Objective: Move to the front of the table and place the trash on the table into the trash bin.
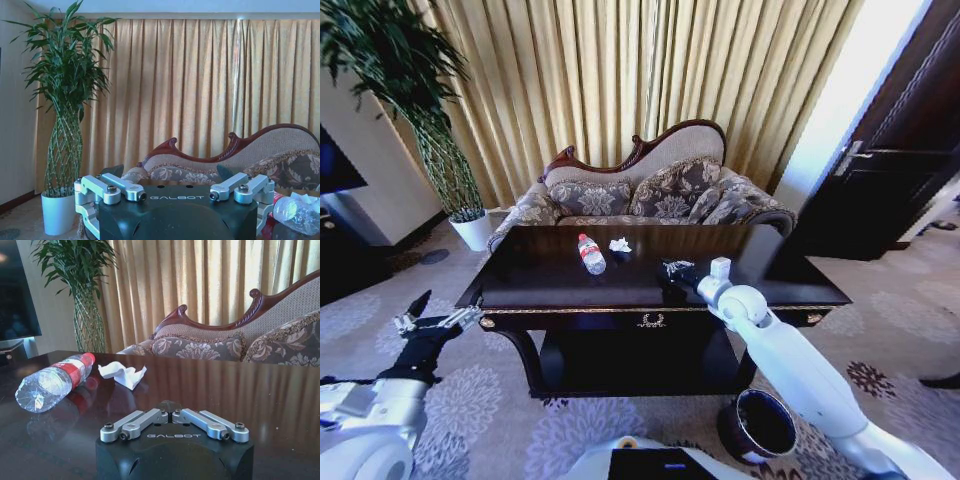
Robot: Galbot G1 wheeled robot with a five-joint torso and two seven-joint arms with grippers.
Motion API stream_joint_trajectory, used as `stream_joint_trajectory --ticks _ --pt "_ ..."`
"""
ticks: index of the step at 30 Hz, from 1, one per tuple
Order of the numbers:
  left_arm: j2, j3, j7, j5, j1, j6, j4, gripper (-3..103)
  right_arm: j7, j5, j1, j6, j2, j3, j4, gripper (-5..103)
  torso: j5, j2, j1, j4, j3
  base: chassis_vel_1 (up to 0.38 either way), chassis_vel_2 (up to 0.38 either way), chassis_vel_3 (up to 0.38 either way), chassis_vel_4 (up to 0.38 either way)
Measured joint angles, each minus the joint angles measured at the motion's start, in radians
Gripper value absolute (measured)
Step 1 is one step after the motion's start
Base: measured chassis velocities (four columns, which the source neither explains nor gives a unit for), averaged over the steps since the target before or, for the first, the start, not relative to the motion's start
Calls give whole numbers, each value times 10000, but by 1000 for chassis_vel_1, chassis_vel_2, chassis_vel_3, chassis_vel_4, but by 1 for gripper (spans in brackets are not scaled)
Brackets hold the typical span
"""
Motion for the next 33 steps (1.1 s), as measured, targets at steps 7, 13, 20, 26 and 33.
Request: stream_joint_trajectory --ticks 7,13,20,26,33 --pt "-24 51 19 5 -3 -26 0 100 -251 29 41 237 -99 -73 45 14 0 0 0 0 0 0 0 0 0" --pt "-41 54 19 8 -4 -29 0 100 -407 73 562 273 -201 -658 -164 41 -1 0 0 0 0 0 0 0 0" --pt "-66 58 16 19 -7 -29 0 100 -407 104 1368 274 -127 -1408 -593 62 -1 0 0 1 0 0 0 0 0" --pt "-103 -30 17 22 27 -32 0 100 -401 103 2240 277 16 -2018 -1050 84 -1 0 1 1 0 0 0 0 0" --pt "-142 -53 18 22 31 -46 0 100 -387 106 3182 288 284 -2670 -1530 100 -2 0 0 1 0 0 0 0 0"
